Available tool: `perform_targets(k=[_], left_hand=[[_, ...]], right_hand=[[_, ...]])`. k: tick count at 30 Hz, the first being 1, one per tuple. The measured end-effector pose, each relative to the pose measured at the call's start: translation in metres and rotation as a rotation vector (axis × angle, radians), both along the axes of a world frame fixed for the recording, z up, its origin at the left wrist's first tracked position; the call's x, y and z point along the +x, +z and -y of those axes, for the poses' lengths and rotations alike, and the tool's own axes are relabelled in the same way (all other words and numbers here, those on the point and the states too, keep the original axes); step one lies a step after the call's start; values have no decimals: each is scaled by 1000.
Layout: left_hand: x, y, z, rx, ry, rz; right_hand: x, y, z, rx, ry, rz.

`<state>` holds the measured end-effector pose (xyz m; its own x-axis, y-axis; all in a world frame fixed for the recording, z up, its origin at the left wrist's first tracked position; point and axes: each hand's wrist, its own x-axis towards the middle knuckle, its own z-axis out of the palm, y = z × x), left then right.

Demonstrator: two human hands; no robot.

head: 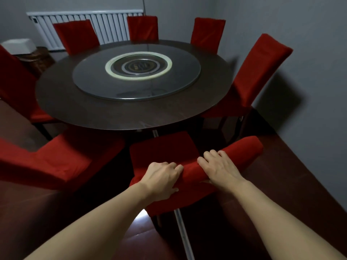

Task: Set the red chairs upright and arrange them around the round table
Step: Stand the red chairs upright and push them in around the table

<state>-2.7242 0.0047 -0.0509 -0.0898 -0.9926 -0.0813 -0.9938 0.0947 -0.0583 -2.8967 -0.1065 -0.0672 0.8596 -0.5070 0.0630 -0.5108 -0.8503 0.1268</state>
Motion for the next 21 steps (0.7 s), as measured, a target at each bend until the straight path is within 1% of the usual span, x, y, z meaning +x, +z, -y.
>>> perform_targets(k=[9,15,21], left_hand=[[51,13,13,-18,-21,82],[63,13,33,-2,-13,75],[71,22,60,-45,-17,63]], right_hand=[[43,13,8,31,-9,71],[58,14,25,64,-39,80],[68,21,47,66,-119,77]])
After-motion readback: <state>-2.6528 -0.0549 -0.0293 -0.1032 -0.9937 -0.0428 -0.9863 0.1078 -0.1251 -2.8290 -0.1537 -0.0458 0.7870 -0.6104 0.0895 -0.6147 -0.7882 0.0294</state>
